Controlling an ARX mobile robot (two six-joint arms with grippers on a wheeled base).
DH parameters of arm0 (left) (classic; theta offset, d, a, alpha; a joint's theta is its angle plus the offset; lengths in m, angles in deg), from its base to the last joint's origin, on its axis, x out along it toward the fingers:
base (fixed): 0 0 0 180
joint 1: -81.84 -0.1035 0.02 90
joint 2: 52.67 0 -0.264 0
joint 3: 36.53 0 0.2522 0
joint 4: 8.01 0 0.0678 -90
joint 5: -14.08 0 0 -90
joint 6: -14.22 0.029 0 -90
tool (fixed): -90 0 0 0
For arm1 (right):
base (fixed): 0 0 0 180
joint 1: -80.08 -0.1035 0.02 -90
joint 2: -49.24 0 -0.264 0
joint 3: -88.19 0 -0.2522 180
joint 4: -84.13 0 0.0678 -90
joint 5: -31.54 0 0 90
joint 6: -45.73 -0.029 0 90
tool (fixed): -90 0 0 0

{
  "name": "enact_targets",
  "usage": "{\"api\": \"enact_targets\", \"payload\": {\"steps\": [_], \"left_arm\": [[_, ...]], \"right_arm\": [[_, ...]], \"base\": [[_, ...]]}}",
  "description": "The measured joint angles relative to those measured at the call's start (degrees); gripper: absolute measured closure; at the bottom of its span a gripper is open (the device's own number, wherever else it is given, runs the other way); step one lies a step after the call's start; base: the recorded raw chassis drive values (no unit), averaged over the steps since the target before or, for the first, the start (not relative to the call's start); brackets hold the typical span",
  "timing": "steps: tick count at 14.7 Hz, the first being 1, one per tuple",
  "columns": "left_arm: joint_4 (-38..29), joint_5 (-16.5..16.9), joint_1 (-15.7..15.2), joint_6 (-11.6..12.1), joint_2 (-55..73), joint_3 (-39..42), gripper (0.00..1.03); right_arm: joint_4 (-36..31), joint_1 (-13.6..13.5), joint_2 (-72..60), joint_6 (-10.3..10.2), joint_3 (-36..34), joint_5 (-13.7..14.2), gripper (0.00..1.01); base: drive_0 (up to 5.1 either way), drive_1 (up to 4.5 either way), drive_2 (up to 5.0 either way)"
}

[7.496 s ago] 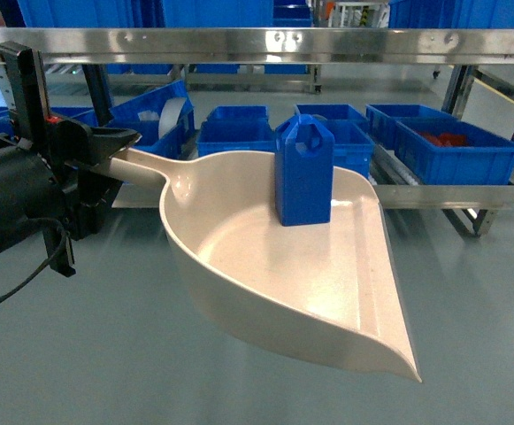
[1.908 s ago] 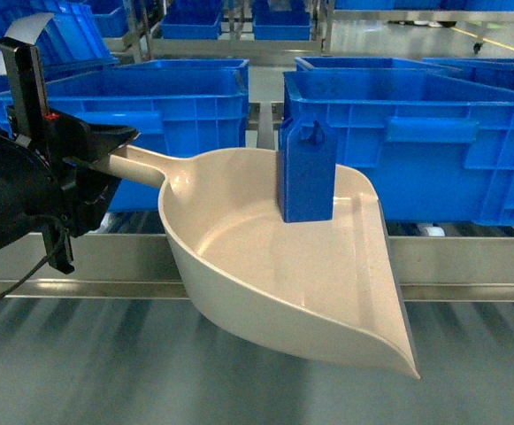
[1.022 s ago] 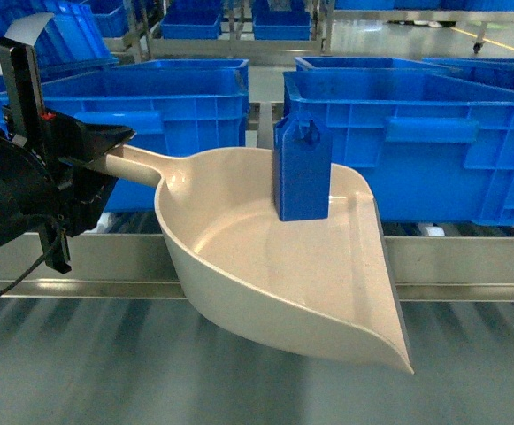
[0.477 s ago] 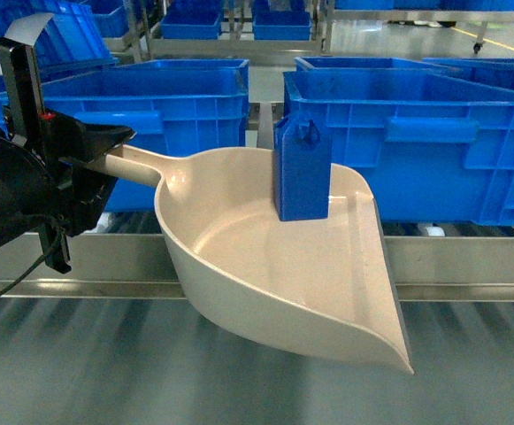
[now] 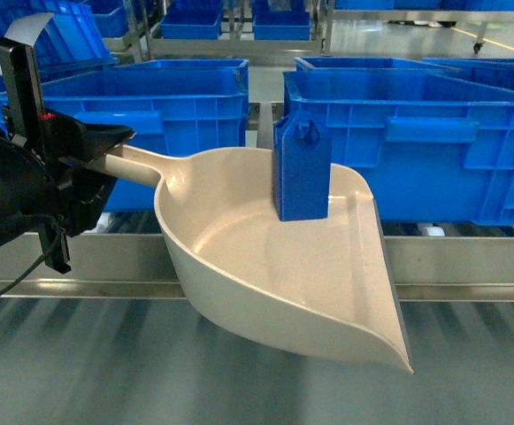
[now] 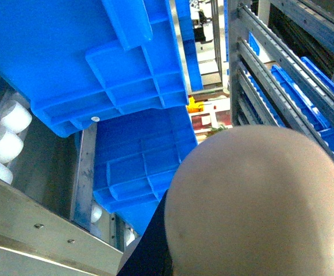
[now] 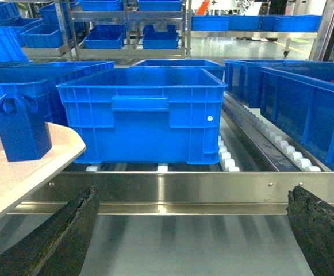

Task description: Place part in tray to right shelf

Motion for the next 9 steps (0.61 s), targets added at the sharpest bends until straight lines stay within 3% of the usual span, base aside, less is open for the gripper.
{"api": "enact_targets", "payload": {"steps": [9], "left_arm": [[0.0, 0.0, 0.0, 0.0, 0.0, 0.0, 0.88]], "right_arm": [[0.0, 0.0, 0.0, 0.0, 0.0, 0.0, 0.03]], "base": [[0.0, 0.0, 0.0]]}}
